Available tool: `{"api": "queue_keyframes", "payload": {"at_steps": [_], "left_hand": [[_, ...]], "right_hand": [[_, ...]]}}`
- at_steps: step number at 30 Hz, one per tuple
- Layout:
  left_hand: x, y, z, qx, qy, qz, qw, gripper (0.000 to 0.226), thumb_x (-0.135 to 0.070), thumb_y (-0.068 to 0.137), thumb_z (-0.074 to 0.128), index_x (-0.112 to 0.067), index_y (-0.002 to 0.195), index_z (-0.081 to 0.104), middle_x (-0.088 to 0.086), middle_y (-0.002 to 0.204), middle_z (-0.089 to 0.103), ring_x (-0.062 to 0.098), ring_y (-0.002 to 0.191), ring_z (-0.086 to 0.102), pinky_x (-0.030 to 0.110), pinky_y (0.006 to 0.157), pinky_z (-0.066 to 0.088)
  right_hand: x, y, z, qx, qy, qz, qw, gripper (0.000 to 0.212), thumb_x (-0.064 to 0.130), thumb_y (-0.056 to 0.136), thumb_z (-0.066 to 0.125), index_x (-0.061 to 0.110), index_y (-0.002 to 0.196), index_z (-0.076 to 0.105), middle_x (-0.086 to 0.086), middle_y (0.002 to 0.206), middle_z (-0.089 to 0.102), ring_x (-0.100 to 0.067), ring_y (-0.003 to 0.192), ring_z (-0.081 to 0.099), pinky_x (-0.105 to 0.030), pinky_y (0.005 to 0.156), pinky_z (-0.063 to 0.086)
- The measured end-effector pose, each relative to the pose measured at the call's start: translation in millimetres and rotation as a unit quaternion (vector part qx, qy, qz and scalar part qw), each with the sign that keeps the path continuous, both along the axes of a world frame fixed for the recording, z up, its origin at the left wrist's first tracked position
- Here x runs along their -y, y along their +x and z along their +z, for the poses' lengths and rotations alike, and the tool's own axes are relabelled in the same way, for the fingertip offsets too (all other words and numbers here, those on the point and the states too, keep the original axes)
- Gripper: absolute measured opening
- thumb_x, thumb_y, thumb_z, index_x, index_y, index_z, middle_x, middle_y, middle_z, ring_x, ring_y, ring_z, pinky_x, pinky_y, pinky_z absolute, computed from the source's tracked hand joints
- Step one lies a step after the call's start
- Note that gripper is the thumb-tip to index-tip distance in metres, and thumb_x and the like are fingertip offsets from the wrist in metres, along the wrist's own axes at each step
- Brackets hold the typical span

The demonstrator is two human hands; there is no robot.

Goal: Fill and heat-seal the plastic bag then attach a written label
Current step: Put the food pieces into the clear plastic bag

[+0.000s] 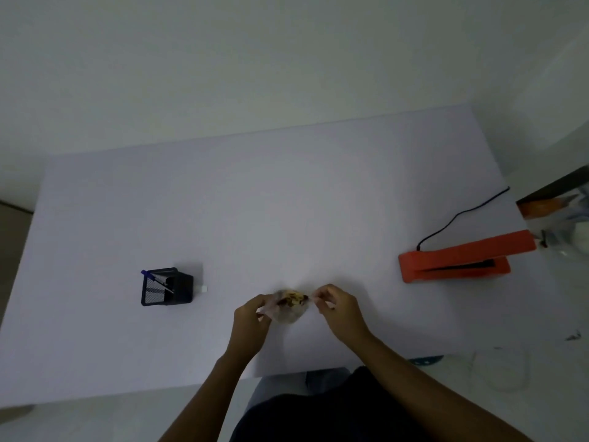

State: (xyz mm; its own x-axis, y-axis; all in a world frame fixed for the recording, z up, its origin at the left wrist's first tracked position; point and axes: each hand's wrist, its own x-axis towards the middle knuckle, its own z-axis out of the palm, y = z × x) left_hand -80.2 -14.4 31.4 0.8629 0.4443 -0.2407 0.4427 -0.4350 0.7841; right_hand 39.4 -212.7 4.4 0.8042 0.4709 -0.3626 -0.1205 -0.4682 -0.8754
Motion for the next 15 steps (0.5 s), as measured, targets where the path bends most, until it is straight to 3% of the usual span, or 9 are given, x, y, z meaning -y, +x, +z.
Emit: {"api": "queue_keyframes", "payload": {"at_steps": [5,8,12,15], "left_hand": [[-8,0,-3,-0.022,-0.072,0.007,0.997,0.017,-0.012,0.088,0.071,-0.016,0.104,0.071,-0.004,0.11,0.071,0.009,0.101,0.067,0.024,0.088,0.057],[-15,3,-2,-0.035,-0.081,-0.022,0.996,0.017,-0.017,0.092,0.066,-0.02,0.109,0.068,-0.011,0.11,0.068,0.001,0.1,0.065,0.02,0.089,0.055],[-23,5,0,-0.045,-0.083,-0.07,0.993,0.025,-0.026,0.095,0.061,-0.024,0.119,0.066,-0.019,0.116,0.063,-0.014,0.099,0.057,0.009,0.087,0.047],[-32,6,-2,-0.022,-0.093,-0.075,0.993,0.023,-0.03,0.093,0.063,-0.023,0.113,0.071,-0.015,0.113,0.069,-0.004,0.101,0.064,0.017,0.089,0.052]], "right_hand": [[-6,-4,-10,0.007,-0.032,0.005,0.999,0.016,-0.001,0.085,0.068,0.013,0.092,0.07,0.001,0.091,0.073,-0.012,0.088,0.069,-0.022,0.078,0.056],[-13,-6,-9,-0.003,-0.047,-0.003,0.999,0.021,-0.005,0.083,0.068,0.014,0.093,0.069,0.002,0.093,0.072,-0.012,0.089,0.068,-0.016,0.077,0.053],[-24,-13,-7,-0.036,-0.061,-0.023,0.997,0.023,0.003,0.088,0.067,0.024,0.099,0.07,0.003,0.099,0.071,-0.012,0.091,0.067,-0.022,0.08,0.054],[-31,-17,1,-0.011,-0.03,-0.046,0.998,0.026,-0.004,0.086,0.069,0.02,0.092,0.075,0.001,0.095,0.072,-0.007,0.085,0.068,-0.022,0.078,0.054]]}}
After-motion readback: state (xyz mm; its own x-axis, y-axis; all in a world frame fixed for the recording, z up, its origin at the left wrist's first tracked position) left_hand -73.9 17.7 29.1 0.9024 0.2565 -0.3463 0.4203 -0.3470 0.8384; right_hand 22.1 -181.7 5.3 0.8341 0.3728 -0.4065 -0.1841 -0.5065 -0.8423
